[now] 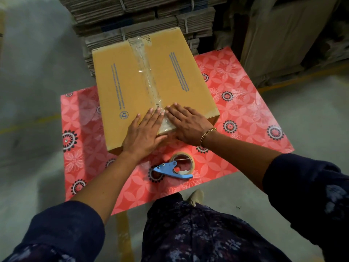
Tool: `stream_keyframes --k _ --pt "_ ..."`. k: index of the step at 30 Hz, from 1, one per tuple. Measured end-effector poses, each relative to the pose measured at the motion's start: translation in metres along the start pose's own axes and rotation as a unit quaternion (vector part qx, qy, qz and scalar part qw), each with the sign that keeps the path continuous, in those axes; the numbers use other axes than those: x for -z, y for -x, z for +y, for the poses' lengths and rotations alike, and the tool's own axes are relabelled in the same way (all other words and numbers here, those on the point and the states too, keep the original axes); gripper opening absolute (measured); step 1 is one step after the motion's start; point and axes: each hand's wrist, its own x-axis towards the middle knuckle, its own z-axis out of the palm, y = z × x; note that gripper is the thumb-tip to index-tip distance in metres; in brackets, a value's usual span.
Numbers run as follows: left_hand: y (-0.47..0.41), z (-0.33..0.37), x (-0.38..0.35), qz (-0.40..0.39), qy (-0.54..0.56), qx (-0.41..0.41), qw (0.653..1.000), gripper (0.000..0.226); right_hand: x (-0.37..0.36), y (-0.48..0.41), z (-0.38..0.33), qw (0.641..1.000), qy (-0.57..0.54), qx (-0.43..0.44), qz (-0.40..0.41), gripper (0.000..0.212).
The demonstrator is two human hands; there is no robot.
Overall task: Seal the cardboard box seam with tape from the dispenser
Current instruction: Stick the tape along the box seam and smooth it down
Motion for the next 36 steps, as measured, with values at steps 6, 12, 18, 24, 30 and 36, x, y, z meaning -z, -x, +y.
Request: stream_keyframes --k 6,12,18,24,30,36 --pt "0.003 -0.003 0.002 -0.017 -0.003 -0.015 1.000 0.100 0.002 -0.002 0.006 1.000 -0.014 0.009 0.003 0.076" --pt "0.003 0.004 0.002 0.009 0.036 0.019 0.999 0.076 -0.007 -0.001 0.006 0.999 0.000 0.013 0.029 0.069" --pt "0.000 -0.005 0.000 0.007 0.005 0.000 1.000 0.075 -0.002 -0.006 0.007 0.999 0.001 0.024 0.023 0.068" --pt "0.001 -0.006 0.000 -0.015 -0.022 -0.016 1.000 0.086 -0.002 -0.005 0.009 0.999 0.015 0.031 0.002 0.070" --pt "0.005 0.000 0.001 -0.015 0.021 -0.005 1.000 0.100 -0.001 0.002 0.010 0.999 0.016 0.036 -0.021 0.077" --pt "0.003 0.008 0.003 0.023 0.065 0.050 0.996 0.088 -0.004 0.001 -0.002 0.999 -0.013 -0.018 0.038 0.075"
